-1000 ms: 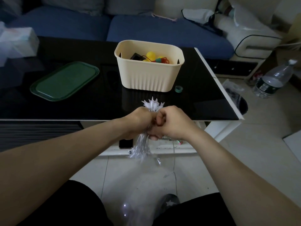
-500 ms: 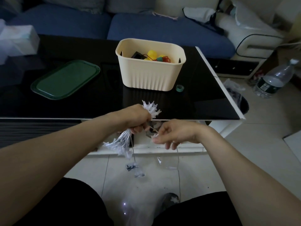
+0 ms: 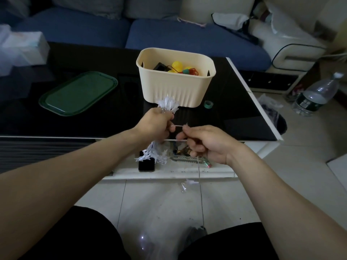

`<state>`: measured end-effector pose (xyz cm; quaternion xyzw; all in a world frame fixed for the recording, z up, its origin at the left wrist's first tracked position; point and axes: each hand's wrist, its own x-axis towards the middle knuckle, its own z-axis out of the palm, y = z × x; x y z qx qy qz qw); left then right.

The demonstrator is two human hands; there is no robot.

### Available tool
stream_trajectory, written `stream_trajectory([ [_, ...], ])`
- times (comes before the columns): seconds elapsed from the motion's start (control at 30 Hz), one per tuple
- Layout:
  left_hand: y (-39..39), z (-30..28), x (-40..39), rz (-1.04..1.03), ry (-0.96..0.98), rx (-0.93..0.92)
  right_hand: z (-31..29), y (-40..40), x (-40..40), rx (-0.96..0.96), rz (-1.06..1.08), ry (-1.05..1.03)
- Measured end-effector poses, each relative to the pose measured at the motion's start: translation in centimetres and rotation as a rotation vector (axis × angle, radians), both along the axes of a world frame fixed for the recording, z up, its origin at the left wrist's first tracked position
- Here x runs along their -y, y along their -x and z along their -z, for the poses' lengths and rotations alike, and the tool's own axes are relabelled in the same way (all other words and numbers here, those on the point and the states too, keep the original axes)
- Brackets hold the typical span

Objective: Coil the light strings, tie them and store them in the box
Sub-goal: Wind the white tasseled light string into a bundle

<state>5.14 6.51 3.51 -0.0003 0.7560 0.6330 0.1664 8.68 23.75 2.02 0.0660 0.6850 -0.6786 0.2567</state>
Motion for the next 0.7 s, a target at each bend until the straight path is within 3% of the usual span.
stream_trajectory([
  [0.17, -0.1, 0.6, -0.6, 0.055, -0.037, 0.015, -0.2, 0.1, 0.3, -0.121, 0.149, 0.087],
  [0.37, -0.4, 1.0, -1.0, 0.102, -0.017, 0.023, -0.4, -0.4, 0.7, -0.416, 0.237, -0.164],
  [0.7, -1.0, 1.6, -1.7, 0.206, -0.066, 0.038, -0.4, -0.6, 1.6, -0.377, 0.480, -0.140],
])
